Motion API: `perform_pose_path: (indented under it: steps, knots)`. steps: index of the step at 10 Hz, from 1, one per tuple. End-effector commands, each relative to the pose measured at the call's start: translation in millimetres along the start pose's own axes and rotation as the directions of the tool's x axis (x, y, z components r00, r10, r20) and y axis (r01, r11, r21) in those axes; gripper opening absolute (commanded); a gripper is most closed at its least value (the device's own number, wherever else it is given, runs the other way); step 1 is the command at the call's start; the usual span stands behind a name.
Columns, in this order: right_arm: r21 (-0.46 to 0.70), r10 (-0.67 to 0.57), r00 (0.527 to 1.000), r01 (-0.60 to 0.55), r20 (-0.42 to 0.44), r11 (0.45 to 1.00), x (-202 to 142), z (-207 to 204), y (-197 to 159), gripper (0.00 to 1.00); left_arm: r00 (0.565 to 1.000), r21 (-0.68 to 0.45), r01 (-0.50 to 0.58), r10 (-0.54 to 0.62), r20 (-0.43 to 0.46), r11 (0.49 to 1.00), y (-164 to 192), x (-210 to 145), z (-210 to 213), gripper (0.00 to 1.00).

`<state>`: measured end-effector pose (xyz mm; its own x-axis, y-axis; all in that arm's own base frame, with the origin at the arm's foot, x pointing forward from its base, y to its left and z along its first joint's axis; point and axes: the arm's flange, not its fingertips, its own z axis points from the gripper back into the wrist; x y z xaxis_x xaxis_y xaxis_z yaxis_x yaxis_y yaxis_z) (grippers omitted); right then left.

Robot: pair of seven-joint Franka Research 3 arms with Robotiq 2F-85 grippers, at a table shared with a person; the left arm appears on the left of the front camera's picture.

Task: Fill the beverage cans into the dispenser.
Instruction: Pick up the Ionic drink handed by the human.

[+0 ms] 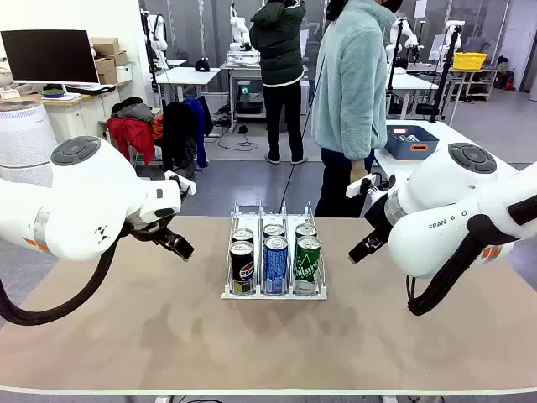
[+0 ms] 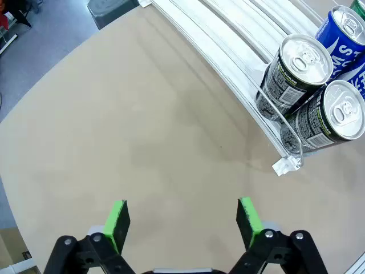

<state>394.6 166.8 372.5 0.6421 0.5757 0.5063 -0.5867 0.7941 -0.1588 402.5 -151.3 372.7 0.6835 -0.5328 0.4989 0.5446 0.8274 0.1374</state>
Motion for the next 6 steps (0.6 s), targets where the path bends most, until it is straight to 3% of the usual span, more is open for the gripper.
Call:
perform_pose_path:
  steps: [1,6]
  knots:
    - [0.0,0.0,1.0,0.0,0.0,1.0,0.0,0.0,0.0,1.0,1.0,0.0,0.0,0.0,0.0,1.0,0.0,0.0,0.0,1.0]
    - [0.0,0.0,1.0,0.0,0.0,1.0,0.0,0.0,0.0,1.0,1.0,0.0,0.0,0.0,0.0,1.0,0.0,0.0,0.0,1.0]
